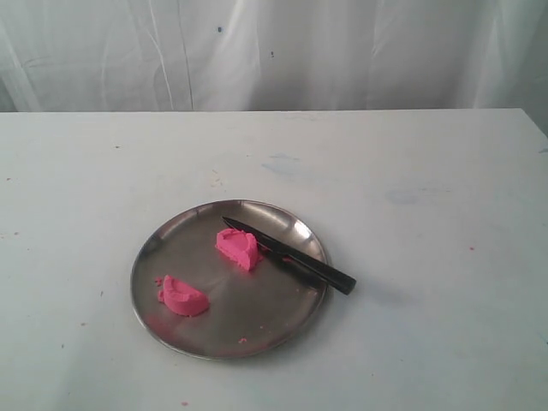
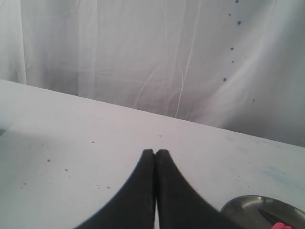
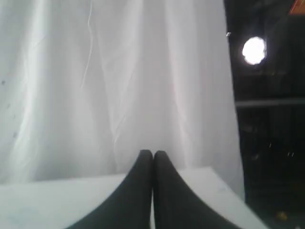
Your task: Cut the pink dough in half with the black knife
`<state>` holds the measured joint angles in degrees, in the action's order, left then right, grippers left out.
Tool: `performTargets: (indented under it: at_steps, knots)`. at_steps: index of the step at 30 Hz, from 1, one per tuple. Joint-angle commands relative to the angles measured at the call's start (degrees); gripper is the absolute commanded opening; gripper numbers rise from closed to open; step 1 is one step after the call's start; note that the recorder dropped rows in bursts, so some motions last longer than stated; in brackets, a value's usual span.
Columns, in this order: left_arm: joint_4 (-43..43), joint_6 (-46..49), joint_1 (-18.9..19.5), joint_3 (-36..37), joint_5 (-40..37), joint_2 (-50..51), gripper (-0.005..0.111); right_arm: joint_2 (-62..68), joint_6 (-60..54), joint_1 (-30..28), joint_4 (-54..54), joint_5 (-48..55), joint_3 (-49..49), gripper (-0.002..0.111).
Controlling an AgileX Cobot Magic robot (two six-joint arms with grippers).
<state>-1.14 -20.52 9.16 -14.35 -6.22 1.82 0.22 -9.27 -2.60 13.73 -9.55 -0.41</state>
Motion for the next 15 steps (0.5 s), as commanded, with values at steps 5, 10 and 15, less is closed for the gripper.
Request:
performTargets:
  at_steps: [5, 10, 15]
  knots:
    - [0.2, -0.2, -0.3, 0.3, 0.4, -0.4, 0.000, -0.2, 16.2, -0.8, -25.9, 29.2, 0.4, 0.000]
    - [0.2, -0.2, -0.3, 0.3, 0.5, -0.4, 0.000, -0.2, 13.9, -0.8, -25.4, 29.2, 0.4, 0.000]
    - [0.2, -0.2, -0.3, 0.3, 0.3, -0.4, 0.000, -0.2, 13.9, -0.8, -25.4, 29.2, 0.4, 0.000]
